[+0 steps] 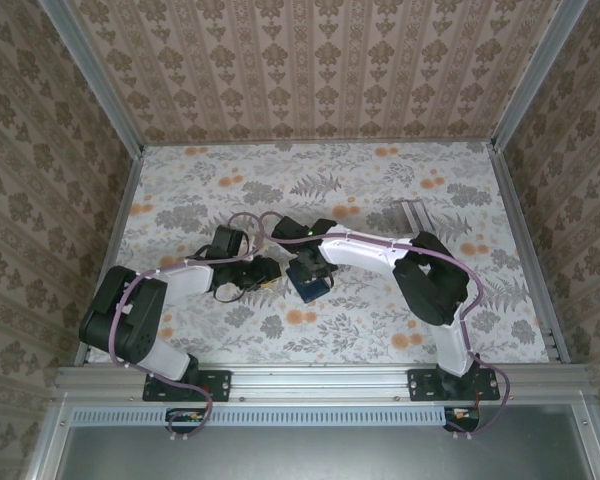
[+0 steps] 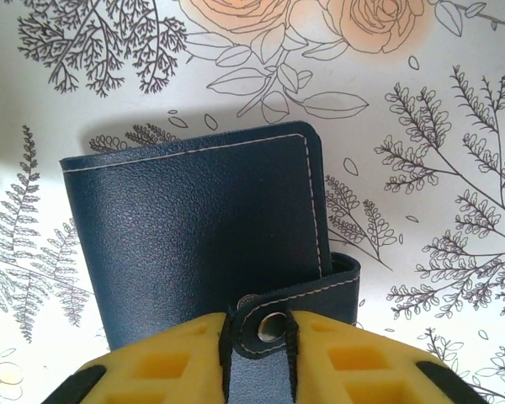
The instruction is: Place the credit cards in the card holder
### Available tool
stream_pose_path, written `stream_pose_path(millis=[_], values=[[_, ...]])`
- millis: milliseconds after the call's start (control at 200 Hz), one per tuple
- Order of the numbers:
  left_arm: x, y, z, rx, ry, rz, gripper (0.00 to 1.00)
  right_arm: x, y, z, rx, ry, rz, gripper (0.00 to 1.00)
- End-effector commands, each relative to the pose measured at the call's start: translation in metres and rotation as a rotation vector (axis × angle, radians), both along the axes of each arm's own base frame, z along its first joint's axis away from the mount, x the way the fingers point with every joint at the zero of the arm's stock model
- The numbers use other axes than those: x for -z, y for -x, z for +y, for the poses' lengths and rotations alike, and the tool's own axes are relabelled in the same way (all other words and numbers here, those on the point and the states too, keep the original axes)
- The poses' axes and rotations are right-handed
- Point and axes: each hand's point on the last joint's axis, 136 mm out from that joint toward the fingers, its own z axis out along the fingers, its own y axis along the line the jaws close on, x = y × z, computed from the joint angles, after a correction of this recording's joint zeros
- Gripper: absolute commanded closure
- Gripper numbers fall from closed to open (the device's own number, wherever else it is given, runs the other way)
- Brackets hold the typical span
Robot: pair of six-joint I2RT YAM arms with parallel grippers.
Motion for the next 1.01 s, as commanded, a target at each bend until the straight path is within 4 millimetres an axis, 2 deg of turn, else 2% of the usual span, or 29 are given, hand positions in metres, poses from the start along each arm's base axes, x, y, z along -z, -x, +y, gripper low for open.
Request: stream_pose_path(millis=[0, 400, 590, 610, 700, 895, 1000], values=[[-0.002, -0.001, -0.002, 0.028, 0.008, -0.002, 0.69, -0.001, 0.000, -0.005, -0.010, 0.043, 0.002, 0.78], [-0.003, -0.002, -0.002, 0.025, 0.004, -0.014, 0.70, -0.009, 0.000, -0.002, -0.005, -0.010, 0.003, 1.00], [-0.005, -0.005, -0.008, 0.048, -0.004, -0.036, 0.70, -0.021, -0.003, -0.001, -0.014, -0.032, -0.018, 1.00], [-0.005, 0.001, -0.015, 0.078, -0.009, -0.038, 0.70, -0.021, -0.003, -0.001, -0.016, -0.035, -0.017, 1.00], [-0.003, 0.003, -0.021, 0.099, -0.026, -0.041, 0.70, -0.024, -0.002, 0.001, -0.032, -0.065, -0.010, 1.00], [0.004, -0.001, -0.023, 0.066, -0.013, -0.033, 0.72, -0.015, 0.002, 0.007, -0.018, -0.232, 0.119, 1.00], [0.007, -0.001, -0.023, 0.065, -0.015, -0.023, 0.72, -0.007, 0.002, 0.005, -0.006, -0.268, 0.167, 1.00]])
